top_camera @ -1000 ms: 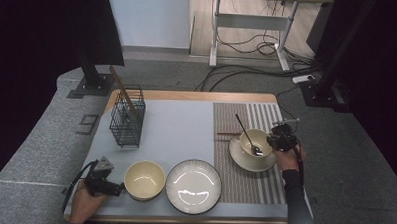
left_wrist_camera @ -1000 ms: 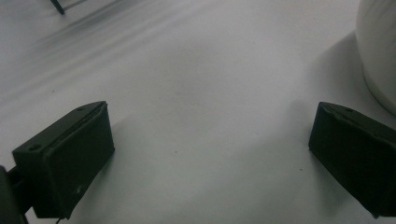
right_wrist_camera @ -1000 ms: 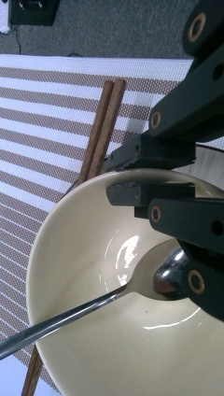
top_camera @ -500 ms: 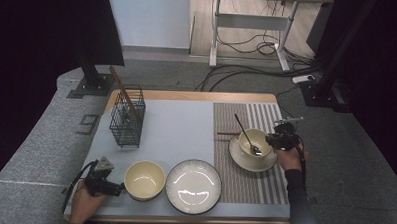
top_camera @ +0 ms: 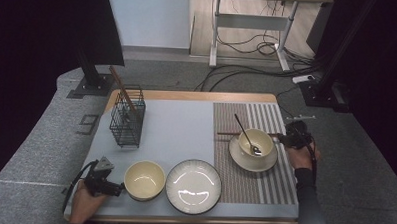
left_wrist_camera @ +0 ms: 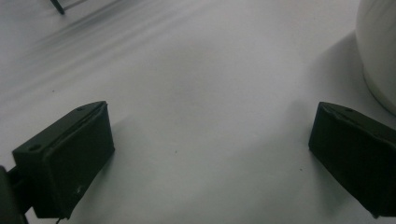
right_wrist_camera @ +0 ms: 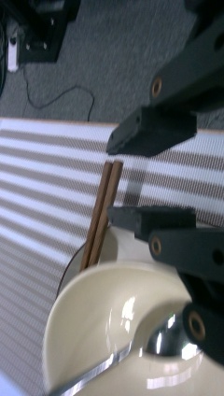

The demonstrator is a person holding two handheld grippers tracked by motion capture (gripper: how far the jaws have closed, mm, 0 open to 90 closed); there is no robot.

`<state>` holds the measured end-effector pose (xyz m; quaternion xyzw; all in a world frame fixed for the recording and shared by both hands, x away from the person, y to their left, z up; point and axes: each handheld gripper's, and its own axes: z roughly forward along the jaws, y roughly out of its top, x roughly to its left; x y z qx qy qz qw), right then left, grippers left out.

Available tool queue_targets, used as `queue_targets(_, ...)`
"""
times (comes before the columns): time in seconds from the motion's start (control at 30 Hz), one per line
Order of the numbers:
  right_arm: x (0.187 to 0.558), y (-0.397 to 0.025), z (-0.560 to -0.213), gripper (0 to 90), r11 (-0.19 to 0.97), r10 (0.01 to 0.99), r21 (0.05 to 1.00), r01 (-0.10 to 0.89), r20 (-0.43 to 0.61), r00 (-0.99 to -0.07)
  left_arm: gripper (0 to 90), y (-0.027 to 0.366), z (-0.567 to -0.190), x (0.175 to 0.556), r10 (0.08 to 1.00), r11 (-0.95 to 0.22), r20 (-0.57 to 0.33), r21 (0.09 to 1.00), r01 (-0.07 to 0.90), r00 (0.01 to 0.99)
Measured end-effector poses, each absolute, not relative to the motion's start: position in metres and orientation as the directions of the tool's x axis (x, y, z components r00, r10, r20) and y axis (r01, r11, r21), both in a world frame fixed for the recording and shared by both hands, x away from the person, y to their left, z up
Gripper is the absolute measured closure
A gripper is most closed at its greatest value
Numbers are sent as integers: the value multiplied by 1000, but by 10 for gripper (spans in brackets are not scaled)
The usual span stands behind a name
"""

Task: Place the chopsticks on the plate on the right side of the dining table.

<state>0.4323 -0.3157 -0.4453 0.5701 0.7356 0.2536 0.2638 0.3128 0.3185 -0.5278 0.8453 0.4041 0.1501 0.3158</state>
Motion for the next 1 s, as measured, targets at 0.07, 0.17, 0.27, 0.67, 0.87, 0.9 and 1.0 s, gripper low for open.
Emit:
queue_targets(0.07, 435, -318, -450, 716, 222, 973, 668, 710, -108, -203, 0, 319, -528, 313, 778, -474, -1, 655, 588, 628)
queue_targets(0.17, 437, -320, -457, 783, 229, 973, 662, 714, -122, -198, 0, 319, -528, 313, 778, -474, -1, 655, 588, 628)
queue_targets(0.27, 440, -322, -463, 844, 227, 973, 656, 720, -130, -188, 0, 319, -528, 313, 778, -474, -1, 655, 588, 628)
queue_targets(0.67, 452, -331, -486, 897, 187, 982, 650, 737, -137, -128, 0, 319, -528, 313, 778, -474, -1, 655, 588, 628)
queue_targets(0.87, 458, -332, -492, 891, 177, 984, 645, 744, -132, -120, 0, 319, -528, 313, 778, -474, -1, 655, 588, 629)
queue_targets(0.9, 458, -332, -492, 891, 177, 984, 645, 744, -132, -120, 0, 319, -528, 313, 778, -474, -1, 655, 588, 628)
queue_targets(1.0, 460, -334, -495, 882, 170, 985, 644, 746, -131, -111, 0, 319, -528, 313, 778, -474, -1, 655, 588, 628)
